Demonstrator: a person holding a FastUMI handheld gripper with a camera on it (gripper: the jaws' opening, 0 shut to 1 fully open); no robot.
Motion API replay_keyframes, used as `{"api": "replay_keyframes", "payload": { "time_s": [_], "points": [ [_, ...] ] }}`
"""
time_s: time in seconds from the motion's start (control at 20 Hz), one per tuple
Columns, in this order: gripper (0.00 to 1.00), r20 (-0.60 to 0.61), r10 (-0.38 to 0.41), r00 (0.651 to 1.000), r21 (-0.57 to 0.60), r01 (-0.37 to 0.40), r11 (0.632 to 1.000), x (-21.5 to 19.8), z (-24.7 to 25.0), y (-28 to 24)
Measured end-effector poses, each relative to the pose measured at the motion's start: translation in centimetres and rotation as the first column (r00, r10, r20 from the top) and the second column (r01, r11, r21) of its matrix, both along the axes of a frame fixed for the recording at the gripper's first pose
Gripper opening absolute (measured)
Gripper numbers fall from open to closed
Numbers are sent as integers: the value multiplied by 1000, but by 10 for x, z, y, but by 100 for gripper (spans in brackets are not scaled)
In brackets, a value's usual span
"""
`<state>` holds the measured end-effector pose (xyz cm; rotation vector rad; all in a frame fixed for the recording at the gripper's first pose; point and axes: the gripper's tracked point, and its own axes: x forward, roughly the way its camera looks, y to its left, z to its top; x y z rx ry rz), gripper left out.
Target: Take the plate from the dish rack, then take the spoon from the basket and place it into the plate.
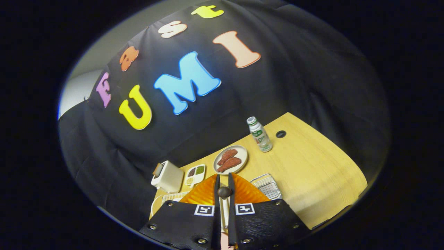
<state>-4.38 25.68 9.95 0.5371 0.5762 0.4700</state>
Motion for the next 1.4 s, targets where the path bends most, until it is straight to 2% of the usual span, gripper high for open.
{"api": "replay_keyframes", "payload": {
  "time_s": [0.25, 0.45, 0.65, 0.95, 1.4],
  "points": [
    [8, 27, 217, 976, -90, -214, 973, -69, 3, 71],
    [8, 12, 365, 931, -189, -357, 915, -123, -25, 117],
    [8, -56, 458, 887, -255, -456, 853, -170, -65, 140],
    [8, -107, 540, 835, -365, -538, 760, -215, -116, 166],
    [8, -112, 574, 811, -434, -560, 706, -231, -136, 195]
  ]
}}
